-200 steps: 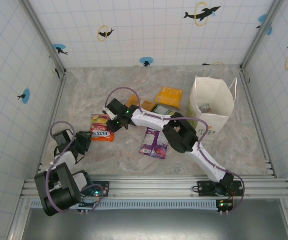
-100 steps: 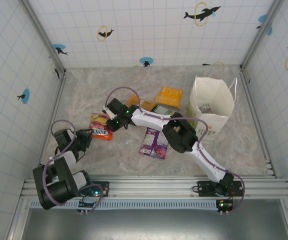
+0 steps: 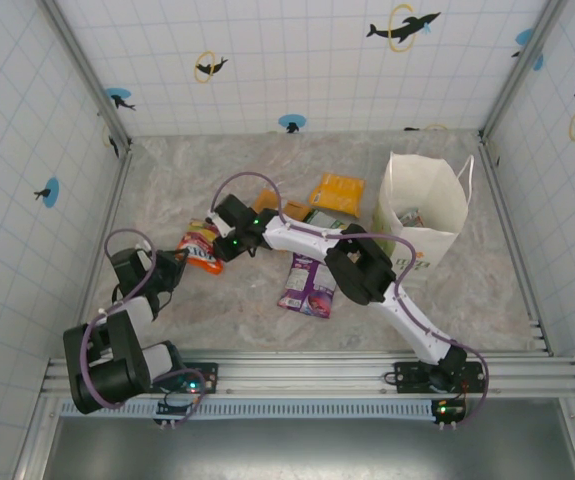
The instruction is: Place the snacks into the paper bag
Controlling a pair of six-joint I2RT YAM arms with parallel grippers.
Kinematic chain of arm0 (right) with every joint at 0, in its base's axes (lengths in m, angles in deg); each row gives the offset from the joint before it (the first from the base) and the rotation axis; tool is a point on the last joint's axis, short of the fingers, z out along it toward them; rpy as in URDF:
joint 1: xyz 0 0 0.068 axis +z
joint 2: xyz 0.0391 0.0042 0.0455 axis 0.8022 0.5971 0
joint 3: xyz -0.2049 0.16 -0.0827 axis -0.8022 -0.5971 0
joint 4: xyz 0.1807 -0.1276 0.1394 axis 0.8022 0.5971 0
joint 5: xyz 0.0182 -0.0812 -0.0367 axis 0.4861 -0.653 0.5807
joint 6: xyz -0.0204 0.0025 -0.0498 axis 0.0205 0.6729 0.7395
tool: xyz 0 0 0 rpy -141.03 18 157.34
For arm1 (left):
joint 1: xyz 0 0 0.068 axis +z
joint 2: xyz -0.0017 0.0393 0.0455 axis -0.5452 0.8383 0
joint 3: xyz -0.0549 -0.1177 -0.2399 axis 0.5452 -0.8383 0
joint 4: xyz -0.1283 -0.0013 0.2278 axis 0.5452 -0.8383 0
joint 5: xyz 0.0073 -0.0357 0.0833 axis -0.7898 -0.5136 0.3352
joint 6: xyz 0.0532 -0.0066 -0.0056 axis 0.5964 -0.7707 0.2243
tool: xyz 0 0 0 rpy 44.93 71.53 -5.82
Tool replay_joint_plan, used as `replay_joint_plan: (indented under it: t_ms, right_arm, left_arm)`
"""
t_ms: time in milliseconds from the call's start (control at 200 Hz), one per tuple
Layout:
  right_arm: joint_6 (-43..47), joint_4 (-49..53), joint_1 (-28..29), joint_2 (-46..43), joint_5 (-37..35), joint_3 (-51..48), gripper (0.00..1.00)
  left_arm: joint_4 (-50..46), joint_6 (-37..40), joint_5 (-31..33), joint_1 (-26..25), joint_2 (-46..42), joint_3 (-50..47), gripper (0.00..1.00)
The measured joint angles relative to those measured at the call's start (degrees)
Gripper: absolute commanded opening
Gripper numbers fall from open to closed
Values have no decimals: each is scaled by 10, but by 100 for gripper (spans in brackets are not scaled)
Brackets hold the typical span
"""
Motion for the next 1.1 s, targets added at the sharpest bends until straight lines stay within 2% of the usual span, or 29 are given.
replay_joint_plan:
  t_ms: [150,345,675,886,1101]
  right_arm:
    - [-5,-4,-3,0,0,0,47]
    - [0,-4,-6,-19,-15,-3,50]
    - [18,-57,-17,-202,-70,-78,51]
    - [50,-114,-19,-322,-99,-174,52]
    - [92,-161,-27,-419,-103,-285,52]
  left_arm:
    - [-30,21,5,-4,-5,29,8]
    - [-112,91,12,-4,-43,95,1]
    - [-259,223,0,-24,-58,247,0]
    - [-336,286,-21,-79,-60,336,0]
    - [-403,364,-70,-151,-47,447,0]
